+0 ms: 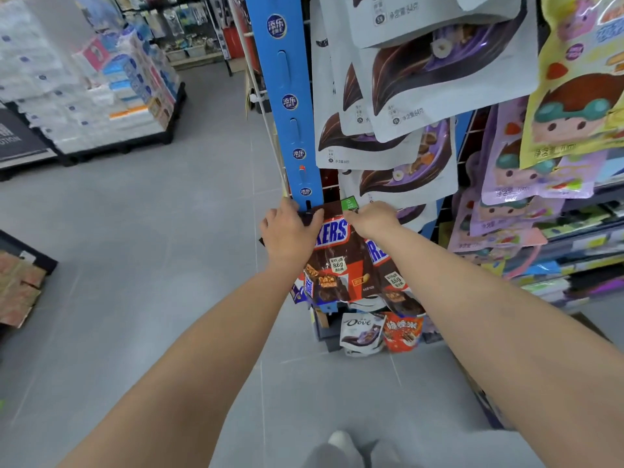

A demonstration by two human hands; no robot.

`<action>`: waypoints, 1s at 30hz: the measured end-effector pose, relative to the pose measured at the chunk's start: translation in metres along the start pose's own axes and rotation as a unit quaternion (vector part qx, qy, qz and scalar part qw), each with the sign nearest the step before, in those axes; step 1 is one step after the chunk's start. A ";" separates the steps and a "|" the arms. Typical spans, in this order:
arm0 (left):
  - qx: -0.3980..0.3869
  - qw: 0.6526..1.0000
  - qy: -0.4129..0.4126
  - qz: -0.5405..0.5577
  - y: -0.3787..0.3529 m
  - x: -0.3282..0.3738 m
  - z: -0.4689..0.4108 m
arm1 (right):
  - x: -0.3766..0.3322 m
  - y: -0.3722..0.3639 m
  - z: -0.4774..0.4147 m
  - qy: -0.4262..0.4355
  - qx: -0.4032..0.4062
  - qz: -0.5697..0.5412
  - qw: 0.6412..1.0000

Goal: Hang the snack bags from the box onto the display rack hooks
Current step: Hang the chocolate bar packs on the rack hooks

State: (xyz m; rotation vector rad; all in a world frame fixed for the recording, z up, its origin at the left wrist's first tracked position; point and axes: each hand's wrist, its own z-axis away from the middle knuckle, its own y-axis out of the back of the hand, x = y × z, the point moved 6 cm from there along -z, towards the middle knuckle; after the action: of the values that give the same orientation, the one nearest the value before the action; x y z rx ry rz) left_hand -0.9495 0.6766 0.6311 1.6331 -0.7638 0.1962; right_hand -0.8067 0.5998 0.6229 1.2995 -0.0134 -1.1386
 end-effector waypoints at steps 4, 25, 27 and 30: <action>-0.035 0.985 -0.115 -0.123 0.002 -0.013 -0.012 | 0.003 0.000 0.002 0.019 -0.012 -0.052 0.998; -0.198 0.962 -0.025 -0.187 0.013 0.008 -0.022 | 0.006 0.073 0.084 0.032 -0.183 -0.009 0.983; -0.158 0.977 -0.029 -0.139 0.027 0.018 -0.022 | -0.004 0.071 0.083 0.045 -0.192 -0.043 0.979; -0.172 0.975 -0.049 0.132 0.050 0.038 -0.012 | -0.016 0.064 0.084 0.061 -0.196 -0.091 0.974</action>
State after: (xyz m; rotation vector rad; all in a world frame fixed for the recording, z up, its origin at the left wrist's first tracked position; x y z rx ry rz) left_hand -0.9458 0.6726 0.6949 1.2181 -1.0299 0.1625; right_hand -0.8222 0.5387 0.7088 1.0274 0.4100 -1.1436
